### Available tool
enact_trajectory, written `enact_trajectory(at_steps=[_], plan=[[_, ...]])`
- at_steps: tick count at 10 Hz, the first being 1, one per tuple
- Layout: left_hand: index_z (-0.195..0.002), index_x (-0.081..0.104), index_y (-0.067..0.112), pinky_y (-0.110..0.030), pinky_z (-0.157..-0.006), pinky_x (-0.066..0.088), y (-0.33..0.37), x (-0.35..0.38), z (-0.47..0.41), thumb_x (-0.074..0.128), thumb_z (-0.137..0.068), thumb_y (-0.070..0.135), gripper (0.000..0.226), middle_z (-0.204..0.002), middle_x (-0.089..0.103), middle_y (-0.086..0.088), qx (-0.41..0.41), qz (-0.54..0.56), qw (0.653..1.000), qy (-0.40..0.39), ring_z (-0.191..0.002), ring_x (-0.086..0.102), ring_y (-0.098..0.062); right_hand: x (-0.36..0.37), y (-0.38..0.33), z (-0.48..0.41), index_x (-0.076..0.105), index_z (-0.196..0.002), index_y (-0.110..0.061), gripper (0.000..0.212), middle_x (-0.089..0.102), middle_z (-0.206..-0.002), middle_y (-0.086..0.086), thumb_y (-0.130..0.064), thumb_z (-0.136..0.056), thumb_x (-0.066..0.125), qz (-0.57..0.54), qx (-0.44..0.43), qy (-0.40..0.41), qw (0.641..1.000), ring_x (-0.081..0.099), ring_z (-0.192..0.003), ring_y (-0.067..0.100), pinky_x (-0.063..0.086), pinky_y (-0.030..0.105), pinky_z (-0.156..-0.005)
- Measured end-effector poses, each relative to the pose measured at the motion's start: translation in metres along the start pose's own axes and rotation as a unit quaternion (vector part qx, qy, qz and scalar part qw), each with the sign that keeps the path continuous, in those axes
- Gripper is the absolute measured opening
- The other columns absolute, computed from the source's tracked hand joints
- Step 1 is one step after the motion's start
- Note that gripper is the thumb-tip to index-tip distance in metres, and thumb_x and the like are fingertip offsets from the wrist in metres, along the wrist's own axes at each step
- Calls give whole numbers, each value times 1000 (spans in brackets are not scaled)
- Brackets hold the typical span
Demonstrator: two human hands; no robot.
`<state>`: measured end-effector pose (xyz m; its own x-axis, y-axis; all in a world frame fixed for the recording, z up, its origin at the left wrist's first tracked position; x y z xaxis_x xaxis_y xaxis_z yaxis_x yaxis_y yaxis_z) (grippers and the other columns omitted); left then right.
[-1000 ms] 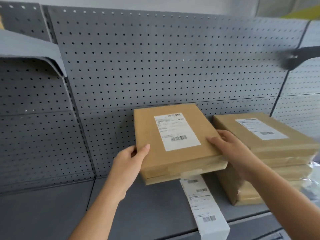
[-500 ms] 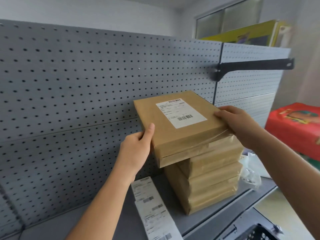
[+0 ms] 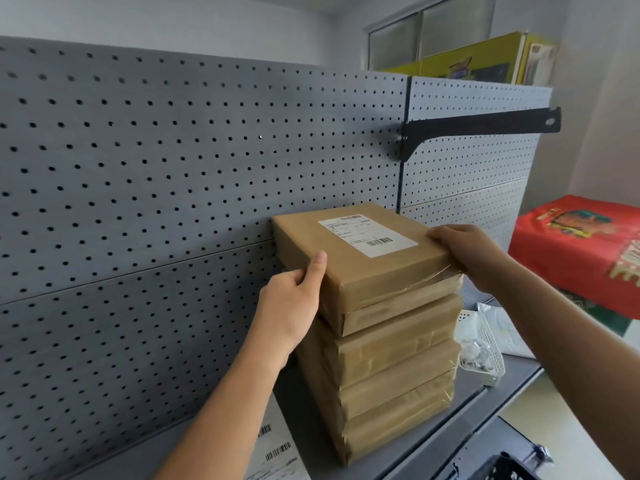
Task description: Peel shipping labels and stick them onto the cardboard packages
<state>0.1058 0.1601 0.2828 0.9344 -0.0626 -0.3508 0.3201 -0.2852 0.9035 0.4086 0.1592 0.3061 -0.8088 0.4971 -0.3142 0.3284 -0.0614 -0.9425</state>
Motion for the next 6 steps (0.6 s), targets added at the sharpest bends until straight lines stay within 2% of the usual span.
enact_trajectory(at_steps=[1,2,3,4,5,6], plan=[[-53,41,15,-31,-59,40,-10,4,0,49,-91,71,69,-41,40,10,10,-34,999,2,-52,45,-15,2,6,-5,77,-93,-8,29,72,-94,23,-35,-86,66,19,1,-11,1000,61,-78,27,54,48,-88],[-69,61,2,-35,-69,50,-16,5,1,46,-86,80,81,-55,60,2,4,-39,999,-7,-63,60,-19,1,4,-5,77,-89,-11,26,73,-97,21,-35,-87,66,36,-8,-7,999,64,-80,28,53,52,-94],[-79,67,-1,-39,-79,56,-24,3,-3,49,-74,87,91,-69,69,-5,-13,-15,1000,-18,-68,64,-19,0,-2,-1,74,-83,-24,17,74,-92,9,-34,-92,64,64,-16,-28,997,68,-84,28,55,46,-91],[-67,67,5,-45,-88,60,-26,2,-6,55,-69,88,84,-71,71,-5,-38,16,999,-32,-73,69,-21,1,-3,2,73,-82,-27,16,74,-94,6,-34,-93,63,65,-18,-31,997,68,-86,28,55,45,-91],[-76,73,11,-49,-94,59,-27,1,-3,53,-67,92,84,-83,77,-7,-41,16,998,-34,-86,73,-25,4,-6,8,72,-85,-27,18,72,-99,6,-36,-95,59,73,-26,-30,997,65,-87,25,52,45,-91],[-114,71,22,-43,-94,59,-33,-8,8,43,-73,91,85,-100,73,7,-46,13,999,21,-100,70,-15,0,-14,18,69,-110,-22,26,69,-113,2,-39,-97,54,109,-81,65,989,61,-99,22,47,43,-91]])
Point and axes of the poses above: each hand's wrist, its own z-axis away from the middle knuckle, its own x-axis out of the palm, y = z × x, the point moved 2 cm from there along -z, towards the middle knuckle
